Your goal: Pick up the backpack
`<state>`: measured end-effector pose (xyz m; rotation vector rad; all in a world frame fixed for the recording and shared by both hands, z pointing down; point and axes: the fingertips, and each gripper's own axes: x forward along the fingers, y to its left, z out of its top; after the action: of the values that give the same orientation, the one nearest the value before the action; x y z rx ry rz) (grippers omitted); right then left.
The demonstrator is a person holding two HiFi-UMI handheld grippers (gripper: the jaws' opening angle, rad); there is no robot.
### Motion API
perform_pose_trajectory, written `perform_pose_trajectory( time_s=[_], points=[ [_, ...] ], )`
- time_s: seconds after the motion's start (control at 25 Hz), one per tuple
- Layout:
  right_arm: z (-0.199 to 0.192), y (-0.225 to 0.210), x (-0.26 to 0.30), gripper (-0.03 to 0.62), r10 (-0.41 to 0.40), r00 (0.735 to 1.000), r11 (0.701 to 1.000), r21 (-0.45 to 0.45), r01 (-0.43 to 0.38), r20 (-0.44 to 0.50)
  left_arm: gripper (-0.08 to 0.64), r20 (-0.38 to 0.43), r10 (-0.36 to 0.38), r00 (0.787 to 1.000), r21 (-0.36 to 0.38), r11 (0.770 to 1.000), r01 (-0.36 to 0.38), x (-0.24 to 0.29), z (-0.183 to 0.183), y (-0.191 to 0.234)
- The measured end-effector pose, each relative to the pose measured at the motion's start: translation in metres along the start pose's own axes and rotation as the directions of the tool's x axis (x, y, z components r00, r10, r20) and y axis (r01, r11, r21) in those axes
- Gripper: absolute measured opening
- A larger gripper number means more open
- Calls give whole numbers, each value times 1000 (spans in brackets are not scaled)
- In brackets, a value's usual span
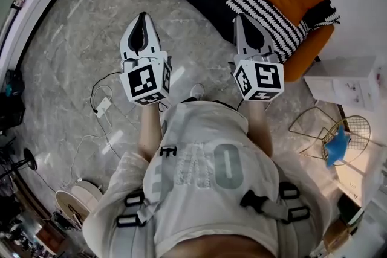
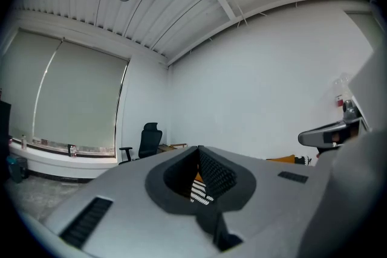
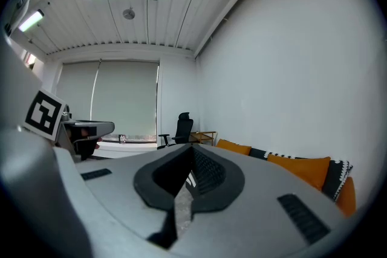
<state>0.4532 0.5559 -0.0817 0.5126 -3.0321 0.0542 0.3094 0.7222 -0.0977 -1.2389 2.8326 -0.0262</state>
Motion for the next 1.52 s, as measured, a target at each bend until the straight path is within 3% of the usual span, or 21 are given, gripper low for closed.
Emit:
perform_pose_trajectory(
  time_s=[0.32,0.68,0.88,0.96,1.28,1.52],
  points=[
    [0,1,27,6,-19,1000,999,-31,19,10,20,9,22,1000,-22,1000,-22,26,-9,30],
    [7,-17,58,6,-26,998,999,-20,27,55,20,32,48,998,0,999,-48,53,-13,41],
    [7,-27,87,6,-35,998,994,-99,40,59,20,25,54,998,15,998,-54,79,-16,46],
    [10,-32,101,6,-29,997,995,-93,35,72,20,33,51,998,12,999,-51,93,-16,45],
    [12,-72,186,6,-25,997,997,-69,31,75,20,27,38,999,12,999,-38,188,-22,44],
    [19,-112,285,6,-23,999,999,-49,25,46,20,1,27,1000,10,1000,-27,294,-24,50]
  ],
)
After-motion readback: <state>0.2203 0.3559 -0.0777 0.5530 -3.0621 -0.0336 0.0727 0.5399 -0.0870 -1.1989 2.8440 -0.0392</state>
